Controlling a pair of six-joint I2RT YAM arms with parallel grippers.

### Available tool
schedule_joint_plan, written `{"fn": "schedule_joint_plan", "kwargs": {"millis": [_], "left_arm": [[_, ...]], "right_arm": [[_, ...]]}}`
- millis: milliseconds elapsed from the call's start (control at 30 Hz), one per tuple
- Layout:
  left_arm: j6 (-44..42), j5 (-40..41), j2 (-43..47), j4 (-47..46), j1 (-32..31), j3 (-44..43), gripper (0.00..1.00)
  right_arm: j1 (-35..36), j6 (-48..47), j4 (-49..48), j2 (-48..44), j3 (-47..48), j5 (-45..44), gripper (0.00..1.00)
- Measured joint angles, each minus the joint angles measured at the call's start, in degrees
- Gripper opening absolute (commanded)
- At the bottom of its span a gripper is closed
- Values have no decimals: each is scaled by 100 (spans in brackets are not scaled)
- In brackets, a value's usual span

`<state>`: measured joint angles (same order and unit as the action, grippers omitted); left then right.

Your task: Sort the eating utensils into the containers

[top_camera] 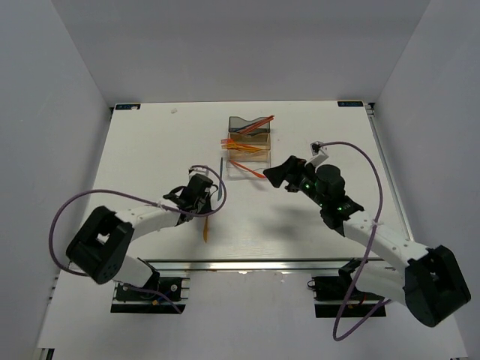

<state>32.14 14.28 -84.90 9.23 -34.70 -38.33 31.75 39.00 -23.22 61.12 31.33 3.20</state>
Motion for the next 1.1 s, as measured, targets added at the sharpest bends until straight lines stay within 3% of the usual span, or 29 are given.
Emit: {"fn": "schedule_joint_plan", "kwargs": {"millis": [100,400,733,833,867,967,1033,1100], "left_arm": [[-15,-63,603,-63,-223,363,0],[-214,-404,1711,-691,-584,573,0],[-361,-1023,2020,-1001,-675,568,0],[-387,-1137,2105,-997,-675,529,0],[-398,-1182,2111,-975,-675,481,0],[-435,-1255,2109,-973,-675,358,0],[-466,-1292,2109,-960,-675,317,0],[-479,-1316,2109,-931,-675,291,0]], "right_arm": [[186,363,-162,505,28,-35,89],[1615,1113,-643,1818,455,-796,86],[1786,1381,-1226,2673,1001,-922,75],[1821,1464,-1403,2868,1001,-848,65],[1834,1482,-1473,2918,1001,-817,54],[1904,1495,-1718,3016,1001,-723,35],[1971,1506,-1864,3036,1001,-706,26],[2002,1456,-1952,3036,1001,-737,2]]}}
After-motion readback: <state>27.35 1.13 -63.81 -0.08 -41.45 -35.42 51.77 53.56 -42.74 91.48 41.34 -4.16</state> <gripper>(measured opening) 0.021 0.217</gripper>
